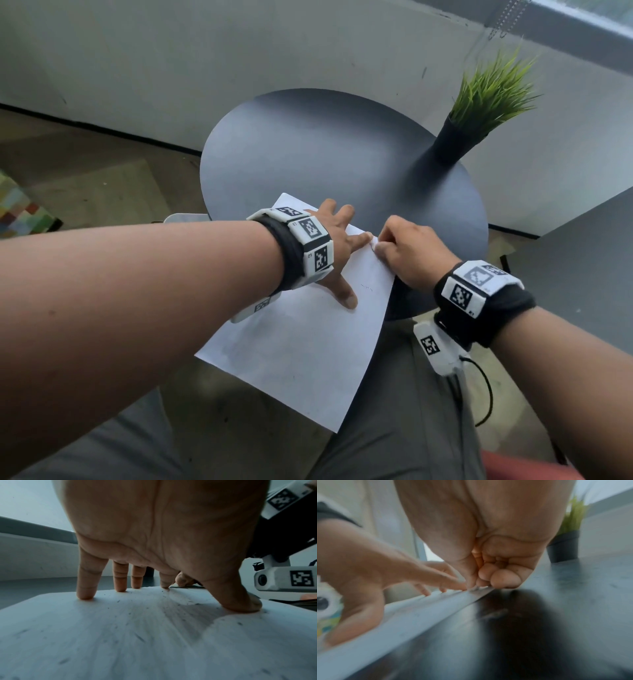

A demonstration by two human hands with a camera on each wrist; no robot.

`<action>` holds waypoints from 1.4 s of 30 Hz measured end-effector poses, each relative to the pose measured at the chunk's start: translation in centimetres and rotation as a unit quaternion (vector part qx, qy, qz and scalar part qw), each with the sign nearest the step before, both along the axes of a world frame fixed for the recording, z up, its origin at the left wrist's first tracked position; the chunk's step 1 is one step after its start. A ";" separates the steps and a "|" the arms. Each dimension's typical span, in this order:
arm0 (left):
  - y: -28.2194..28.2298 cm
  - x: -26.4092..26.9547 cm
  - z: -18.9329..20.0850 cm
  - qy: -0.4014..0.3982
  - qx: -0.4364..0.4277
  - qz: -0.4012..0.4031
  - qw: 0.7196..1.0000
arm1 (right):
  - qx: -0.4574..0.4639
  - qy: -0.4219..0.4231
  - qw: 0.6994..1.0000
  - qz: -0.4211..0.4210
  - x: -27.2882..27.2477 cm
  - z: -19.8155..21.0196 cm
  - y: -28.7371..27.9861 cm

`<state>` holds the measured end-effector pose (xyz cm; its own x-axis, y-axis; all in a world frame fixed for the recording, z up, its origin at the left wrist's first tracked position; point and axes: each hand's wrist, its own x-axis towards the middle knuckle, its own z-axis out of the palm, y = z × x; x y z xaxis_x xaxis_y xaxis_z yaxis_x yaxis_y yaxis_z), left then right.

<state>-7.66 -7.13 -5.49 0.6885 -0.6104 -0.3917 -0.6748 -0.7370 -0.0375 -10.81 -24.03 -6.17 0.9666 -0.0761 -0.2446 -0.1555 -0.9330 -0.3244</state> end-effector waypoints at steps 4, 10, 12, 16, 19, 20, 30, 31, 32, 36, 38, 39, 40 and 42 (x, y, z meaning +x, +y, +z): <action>0.1 0.1 0.0 0.002 -0.013 -0.002 1.000 | 0.009 0.021 0.998 0.067 -1.2 -0.5 1.6; -0.1 0.1 0.0 -0.004 0.009 -0.002 1.000 | 0.002 0.000 1.000 -0.016 0.6 0.1 -0.5; 0.0 0.1 -0.1 0.001 0.003 -0.001 1.000 | 0.006 0.006 1.000 0.016 -0.1 -0.3 0.4; 0.0 0.1 0.0 0.005 0.001 -0.001 1.000 | 0.026 0.025 0.998 0.042 -1.2 -0.2 0.6; -0.2 0.1 0.0 0.001 0.017 0.002 1.000 | 0.012 0.004 1.000 -0.028 0.0 0.6 -1.4; -0.2 0.2 0.0 0.000 0.017 0.003 1.000 | 0.006 0.001 1.000 -0.027 -0.2 0.6 -1.4; -0.3 0.2 -0.3 0.002 0.012 0.004 1.000 | 0.022 0.002 1.000 -0.010 -1.4 0.5 -1.2; -0.3 0.2 -0.3 0.002 0.012 0.003 1.000 | 0.019 0.004 1.000 0.019 -1.8 0.2 -0.6; -0.3 0.2 -0.2 0.002 0.013 0.002 1.000 | 0.024 0.013 0.998 0.055 -2.4 0.0 0.3; -0.3 0.1 -0.1 0.006 0.014 0.002 1.000 | 0.028 0.012 0.999 0.029 -2.3 0.1 -0.5; -0.3 0.0 0.0 0.004 0.016 0.002 1.000 | 0.021 -0.002 0.999 -0.024 -1.4 0.6 -1.9; -0.3 0.0 0.0 0.004 0.015 0.003 1.000 | 0.018 -0.004 0.999 -0.026 -1.3 0.6 -1.9; -0.3 0.0 0.0 0.004 0.012 0.004 1.000 | 0.013 -0.002 1.000 -0.006 -1.6 0.5 -1.5; -0.2 0.1 -0.1 0.003 0.009 0.001 1.000 | 0.015 0.011 0.996 0.082 -3.1 0.0 0.5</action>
<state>-7.56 -7.32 -5.58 0.6881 -0.6016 -0.4056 -0.6730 -0.7382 -0.0468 -13.91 -23.52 -6.15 0.9601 0.0899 -0.2649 -0.0093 -0.9362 -0.3514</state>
